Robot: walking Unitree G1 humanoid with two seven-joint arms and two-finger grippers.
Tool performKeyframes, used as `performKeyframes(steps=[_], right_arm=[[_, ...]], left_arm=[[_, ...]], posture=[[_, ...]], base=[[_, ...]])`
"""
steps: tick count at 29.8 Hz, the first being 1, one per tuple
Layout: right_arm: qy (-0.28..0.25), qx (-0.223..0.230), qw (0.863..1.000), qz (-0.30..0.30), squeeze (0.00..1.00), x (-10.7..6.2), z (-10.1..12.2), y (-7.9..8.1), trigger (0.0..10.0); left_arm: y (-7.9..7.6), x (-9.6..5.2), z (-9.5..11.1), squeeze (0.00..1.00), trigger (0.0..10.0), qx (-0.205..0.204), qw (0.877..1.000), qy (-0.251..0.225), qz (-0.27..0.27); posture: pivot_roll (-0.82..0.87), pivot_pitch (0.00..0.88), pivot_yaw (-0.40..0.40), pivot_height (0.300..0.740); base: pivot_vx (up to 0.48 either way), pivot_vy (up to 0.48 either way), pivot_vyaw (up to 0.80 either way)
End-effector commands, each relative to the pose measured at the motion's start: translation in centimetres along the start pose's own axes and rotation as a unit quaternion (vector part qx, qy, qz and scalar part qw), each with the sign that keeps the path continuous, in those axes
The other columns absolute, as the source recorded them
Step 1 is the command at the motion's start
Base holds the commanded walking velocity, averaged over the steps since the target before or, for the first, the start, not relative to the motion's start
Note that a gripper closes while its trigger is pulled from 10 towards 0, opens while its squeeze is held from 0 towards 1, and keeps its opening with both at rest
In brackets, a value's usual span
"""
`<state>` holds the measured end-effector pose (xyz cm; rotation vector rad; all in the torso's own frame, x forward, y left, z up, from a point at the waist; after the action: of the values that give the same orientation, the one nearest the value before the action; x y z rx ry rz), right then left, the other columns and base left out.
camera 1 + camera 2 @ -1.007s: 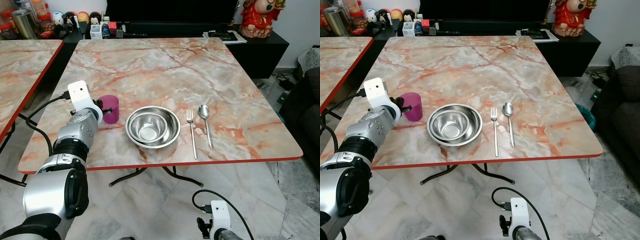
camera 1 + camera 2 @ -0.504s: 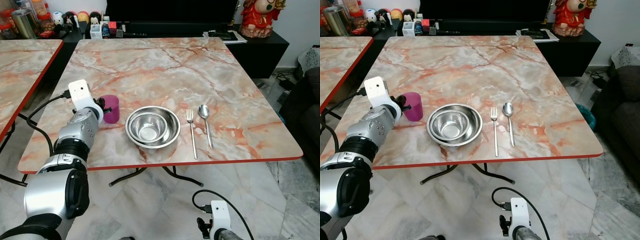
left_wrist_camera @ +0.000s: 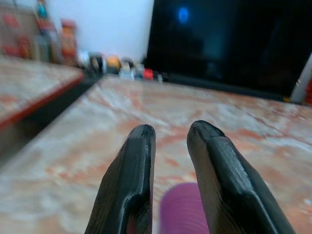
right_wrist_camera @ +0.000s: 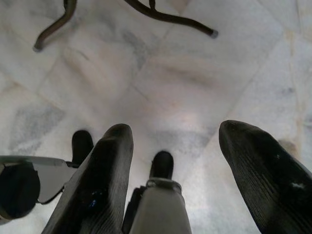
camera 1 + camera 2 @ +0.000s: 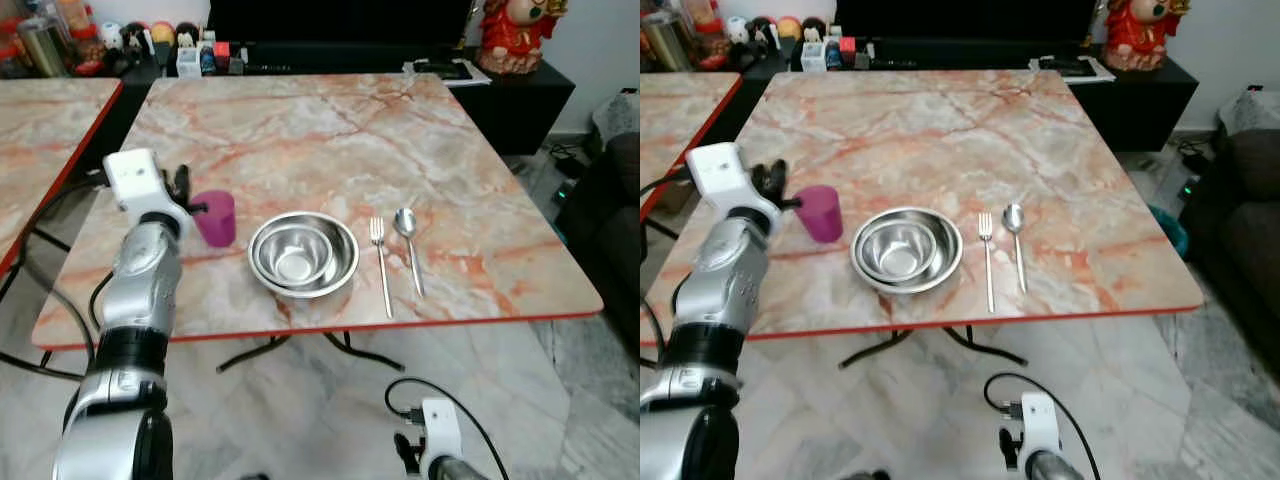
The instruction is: Setting the table
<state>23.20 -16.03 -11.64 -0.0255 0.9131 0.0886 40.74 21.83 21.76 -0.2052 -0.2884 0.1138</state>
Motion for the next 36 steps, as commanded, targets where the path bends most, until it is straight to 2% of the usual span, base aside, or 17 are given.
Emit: performKeyframes(steps=[1, 3, 5, 6, 10, 12, 15, 17, 19, 20, 21, 29, 32, 33, 34, 35, 36], right_arm=[[-0.008, 0.013, 1.0, -0.005, 0.0, 0.0, 0.2, -0.3, 10.0], [-0.015, 0.009, 1.0, -0.005, 0.0, 0.0, 0.5, -0.5, 10.0], [-0.017, 0.007, 1.0, -0.006, 0.0, 0.0, 0.6, -0.5, 10.0], [-0.022, 0.006, 1.0, -0.005, 0.0, 0.0, 0.8, -0.6, 10.0], [-0.029, 0.005, 1.0, -0.004, 0.0, 0.0, 1.2, -0.6, 10.0], [-0.031, 0.004, 0.999, -0.002, 0.0, 0.0, 1.4, -0.5, 10.0], [-0.032, 0.002, 0.999, -0.001, 0.0, 0.0, 1.5, -0.5, 10.0], [-0.033, -0.003, 0.999, 0.0, 0.0, 0.0, 1.5, -0.5, 10.0], [-0.033, -0.004, 0.999, 0.0, 0.0, 0.0, 1.5, -0.5, 10.0], [-0.033, -0.004, 0.999, 0.0, 0.0, 0.0, 1.5, -0.5, 10.0], [-0.033, -0.004, 0.999, 0.0, 0.0, 0.0, 1.5, -0.5, 10.0], [-0.03, -0.007, 1.0, 0.0, 0.0, 0.0, 1.4, -0.6, 10.0], [-0.03, -0.008, 1.0, 0.001, 0.0, 0.0, 1.3, -0.5, 10.0], [-0.03, -0.008, 1.0, 0.001, 0.0, 0.0, 1.4, -0.5, 10.0], [-0.03, -0.008, 1.0, 0.001, 0.0, 0.0, 1.3, -0.5, 10.0], [-0.03, -0.008, 1.0, 0.001, 0.0, 0.0, 1.3, -0.5, 10.0], [-0.03, -0.007, 1.0, 0.001, 0.0, 0.0, 1.3, -0.5, 10.0]], left_arm=[[0.0, -0.9, 0.3, 0.0, 10.0, 0.038, 0.999, -0.023, -0.007], [0.2, -2.5, 0.2, 0.0, 10.0, 0.083, 0.995, -0.045, -0.009], [0.2, -3.0, 0.2, 0.0, 10.0, 0.092, 0.994, -0.053, -0.011], [0.7, -4.3, 0.2, 0.0, 10.0, 0.109, 0.992, -0.067, 0.002], [2.1, -6.6, -0.6, 0.0, 10.0, 0.157, 0.984, -0.074, 0.027], [3.5, -7.7, -1.5, 0.0, 10.0, 0.17, 0.982, -0.059, 0.049], [4.1, -8.4, -2.1, 0.0, 10.0, 0.186, 0.98, -0.05, 0.054], [5.1, -9.2, -2.6, 0.0, 10.0, 0.214, 0.974, -0.042, 0.067], [6.1, -9.9, -2.9, 0.0, 10.0, 0.226, 0.97, -0.035, 0.088], [6.1, -9.9, -2.9, 0.0, 10.0, 0.226, 0.97, -0.035, 0.088], [6.9, -10.4, -3.2, 0.0, 10.0, 0.228, 0.967, -0.03, 0.106], [13.1, -14.8, -4.3, 0.0, 10.0, 0.277, 0.934, 0.014, 0.224], [15.6, -16.8, -4.9, 0.0, 10.0, 0.28, 0.917, 0.035, 0.282], [16.6, -17.9, -5.0, 0.0, 10.0, 0.306, 0.903, 0.047, 0.298], [16.8, -18.2, -5.1, 0.0, 10.0, 0.321, 0.897, 0.051, 0.299], [16.8, -18.2, -5.1, 0.0, 10.0, 0.321, 0.897, 0.051, 0.299], [17.2, -18.7, -5.2, 0.0, 10.0, 0.335, 0.889, 0.056, 0.306]], posture=[[0.13, 0.069, -0.039, 0.74], [0.14, 0.069, -0.043, 0.74], [0.14, 0.069, -0.043, 0.74], [0.15, 0.067, -0.044, 0.74], [0.14, 0.062, -0.043, 0.74], [0.14, 0.058, -0.045, 0.74], [0.15, 0.056, -0.048, 0.74], [0.15, 0.052, -0.049, 0.74], [0.15, 0.047, -0.044, 0.74], [0.15, 0.047, -0.044, 0.74], [0.15, 0.046, -0.043, 0.74], [0.16, 0.042, -0.045, 0.74], [0.16, 0.049, -0.048, 0.74], [0.16, 0.054, -0.05, 0.74], [0.16, 0.054, -0.05, 0.74], [0.16, 0.054, -0.05, 0.74], [0.16, 0.06, -0.05, 0.74]], base=[[0.0, 0.0, 0.0], [0.0, 0.0, 0.0], [0.0, 0.0, 0.0], [0.0, 0.0, 0.0], [0.0, 0.0, 0.0], [0.0, 0.0, 0.0], [0.0, 0.0, 0.0], [0.0, 0.0, 0.0], [0.0, 0.0, 0.0], [0.0, 0.0, 0.0], [0.0, 0.0, 0.0], [0.0, 0.0, 0.0], [0.0, 0.0, 0.0], [0.0, 0.0, 0.0], [0.0, 0.0, 0.0], [0.0, 0.0, 0.0], [0.0, 0.0, 0.0]])
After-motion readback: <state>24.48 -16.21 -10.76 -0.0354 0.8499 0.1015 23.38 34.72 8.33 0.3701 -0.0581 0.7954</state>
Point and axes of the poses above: a point about 5 cm out from each wrist's last joint towards the gripper, its own x axis pointing out of the wrist towards the gripper, its own z axis along the axis of the wrist's last joint, y = z × x, the point moved 5 cm from there along x, pointing out of the wrist towards the gripper, and after that the axes turned 5 degrees about -x, right-handed, at the moved point
